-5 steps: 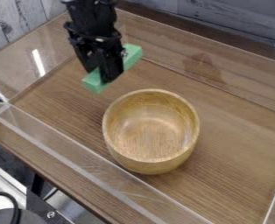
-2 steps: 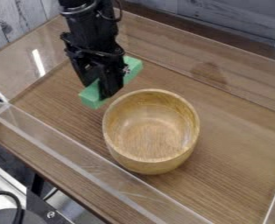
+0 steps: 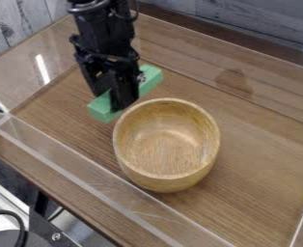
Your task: Put the green block in the brown bowl
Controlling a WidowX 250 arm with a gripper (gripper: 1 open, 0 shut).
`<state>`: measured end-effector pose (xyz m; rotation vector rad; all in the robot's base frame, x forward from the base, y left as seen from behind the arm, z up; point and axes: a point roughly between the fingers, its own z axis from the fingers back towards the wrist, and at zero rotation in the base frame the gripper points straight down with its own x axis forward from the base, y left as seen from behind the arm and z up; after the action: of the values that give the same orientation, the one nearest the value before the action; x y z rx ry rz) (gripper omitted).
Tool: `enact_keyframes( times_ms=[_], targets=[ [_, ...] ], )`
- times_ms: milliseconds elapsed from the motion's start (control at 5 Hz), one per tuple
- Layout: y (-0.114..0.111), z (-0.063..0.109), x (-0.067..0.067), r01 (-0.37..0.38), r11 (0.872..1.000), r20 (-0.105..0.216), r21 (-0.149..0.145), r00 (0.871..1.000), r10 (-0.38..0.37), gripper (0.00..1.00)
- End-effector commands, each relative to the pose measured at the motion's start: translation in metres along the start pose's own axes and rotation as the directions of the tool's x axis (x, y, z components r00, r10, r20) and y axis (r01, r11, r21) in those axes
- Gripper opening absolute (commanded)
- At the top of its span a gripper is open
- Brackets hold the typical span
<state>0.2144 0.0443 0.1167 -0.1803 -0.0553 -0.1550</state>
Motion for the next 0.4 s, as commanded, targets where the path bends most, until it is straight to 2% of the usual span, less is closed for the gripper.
enact_keyframes(
  times_ms=[0, 200],
  targets=[
    [0.0040, 0.0155, 0.0127, 0.028, 0.999, 0.037, -0.024, 0.999, -0.027, 0.00],
    [-0.0044, 0.0086, 0.0134, 0.058, 0.998, 0.009, -0.033, 0.998, -0.057, 0.00]
  ],
)
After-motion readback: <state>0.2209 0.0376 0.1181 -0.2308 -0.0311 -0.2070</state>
